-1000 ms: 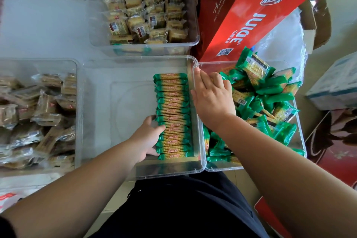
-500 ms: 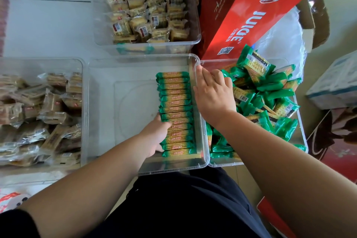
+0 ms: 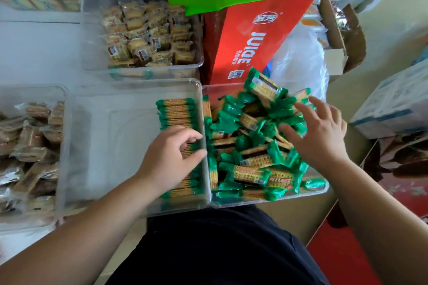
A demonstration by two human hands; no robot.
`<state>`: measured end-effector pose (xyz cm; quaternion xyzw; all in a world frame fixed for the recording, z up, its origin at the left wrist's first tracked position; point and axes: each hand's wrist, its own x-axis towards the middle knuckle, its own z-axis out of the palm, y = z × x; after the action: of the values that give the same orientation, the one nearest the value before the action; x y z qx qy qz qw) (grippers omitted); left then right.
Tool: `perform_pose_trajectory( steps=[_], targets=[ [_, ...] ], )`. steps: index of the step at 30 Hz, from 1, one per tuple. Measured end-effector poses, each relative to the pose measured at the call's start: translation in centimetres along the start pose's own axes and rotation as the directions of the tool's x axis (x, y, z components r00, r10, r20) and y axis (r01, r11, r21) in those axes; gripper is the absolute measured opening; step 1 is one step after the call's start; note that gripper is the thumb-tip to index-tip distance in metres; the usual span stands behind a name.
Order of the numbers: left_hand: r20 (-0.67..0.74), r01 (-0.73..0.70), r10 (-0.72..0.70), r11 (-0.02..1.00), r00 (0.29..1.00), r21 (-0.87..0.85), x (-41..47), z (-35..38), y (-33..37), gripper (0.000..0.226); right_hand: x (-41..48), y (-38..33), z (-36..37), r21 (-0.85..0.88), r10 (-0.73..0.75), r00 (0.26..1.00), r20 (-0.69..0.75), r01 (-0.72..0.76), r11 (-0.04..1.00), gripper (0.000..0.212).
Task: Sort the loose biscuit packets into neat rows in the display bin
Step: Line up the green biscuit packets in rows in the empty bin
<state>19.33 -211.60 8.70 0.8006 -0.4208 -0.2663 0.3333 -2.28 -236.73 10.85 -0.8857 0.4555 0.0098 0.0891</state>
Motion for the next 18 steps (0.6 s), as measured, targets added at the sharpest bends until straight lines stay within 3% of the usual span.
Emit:
perform_pose_trajectory(
  steps=[4, 7, 9, 12, 15, 18],
  targets=[
    [0.139, -0.274, 0.249, 0.94, 0.958, 0.205, 1.3, 4.1, 3.5, 0.055, -0.5, 4.3, 0.4, 0.117, -0.042, 0.975, 0.217, 0.017, 0.993, 0.079],
    [0.379, -0.427, 0.244, 0.727, 0.893, 0.538, 2.6, 7.0, 5.1, 0.084, -0.5, 5.6, 1.2, 0.24, -0.113, 0.97, 0.215, 0.06, 0.969, 0.068],
    [0.438, -0.411, 0.134, 0.655, 0.889, 0.634, 3.1, 8.5, 5.7, 0.094, -0.4, 6.0, 1.6, 0.315, -0.146, 0.972, 0.185, 0.083, 0.945, 0.061],
    [0.414, -0.311, 0.031, 0.711, 0.91, 0.63, 3.3, 9.8, 6.1, 0.094, -0.1, 6.7, 1.8, 0.37, -0.226, 0.964, 0.142, 0.161, 0.915, 0.054],
    [0.378, -0.219, -0.009, 0.803, 0.926, 0.555, 3.3, 10.0, 6.6, 0.084, 0.9, 7.7, 2.0, 0.25, -0.312, 0.947, 0.077, 0.284, 0.926, 0.048],
    [0.362, -0.158, -0.067, 0.816, 0.93, 0.557, 2.9, 10.3, 7.4, 0.069, 2.1, 7.7, 1.9, 0.145, -0.357, 0.931, 0.075, 0.344, 0.928, 0.043]
  ],
)
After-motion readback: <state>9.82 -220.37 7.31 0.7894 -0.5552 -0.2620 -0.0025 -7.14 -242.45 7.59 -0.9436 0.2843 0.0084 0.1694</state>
